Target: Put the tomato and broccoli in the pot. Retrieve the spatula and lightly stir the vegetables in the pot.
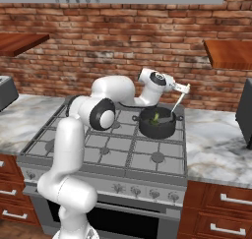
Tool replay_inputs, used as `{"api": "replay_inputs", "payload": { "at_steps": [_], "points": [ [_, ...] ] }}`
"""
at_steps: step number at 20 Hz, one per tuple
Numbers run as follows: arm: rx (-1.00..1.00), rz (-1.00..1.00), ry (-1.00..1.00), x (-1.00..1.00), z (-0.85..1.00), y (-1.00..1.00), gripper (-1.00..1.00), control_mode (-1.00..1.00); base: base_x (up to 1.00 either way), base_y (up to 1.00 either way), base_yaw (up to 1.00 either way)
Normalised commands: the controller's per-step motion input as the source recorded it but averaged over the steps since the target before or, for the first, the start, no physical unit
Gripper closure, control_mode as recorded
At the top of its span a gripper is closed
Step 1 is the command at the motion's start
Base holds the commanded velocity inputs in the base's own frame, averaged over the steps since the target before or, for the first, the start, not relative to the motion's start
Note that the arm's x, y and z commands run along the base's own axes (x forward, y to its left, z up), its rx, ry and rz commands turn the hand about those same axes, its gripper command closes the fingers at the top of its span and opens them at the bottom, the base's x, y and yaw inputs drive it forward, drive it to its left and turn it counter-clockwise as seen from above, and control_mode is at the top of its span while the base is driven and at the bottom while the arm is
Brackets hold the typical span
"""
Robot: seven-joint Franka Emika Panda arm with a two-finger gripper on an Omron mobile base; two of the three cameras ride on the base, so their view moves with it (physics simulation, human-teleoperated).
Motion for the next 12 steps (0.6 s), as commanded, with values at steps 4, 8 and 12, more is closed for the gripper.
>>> {"api": "replay_inputs", "payload": {
  "at_steps": [4,8,12],
  "points": [
    [0.00,-0.09,-0.32,0.00,0.00,0.00,1.00,-1.00,0.00,0.00,0.00],
    [0.00,-0.08,-0.14,0.00,0.00,0.00,1.00,-1.00,0.00,0.00,0.00],
    [0.00,-0.08,0.00,0.00,0.00,0.00,1.00,-1.00,0.00,0.00,0.00]
  ]
}}
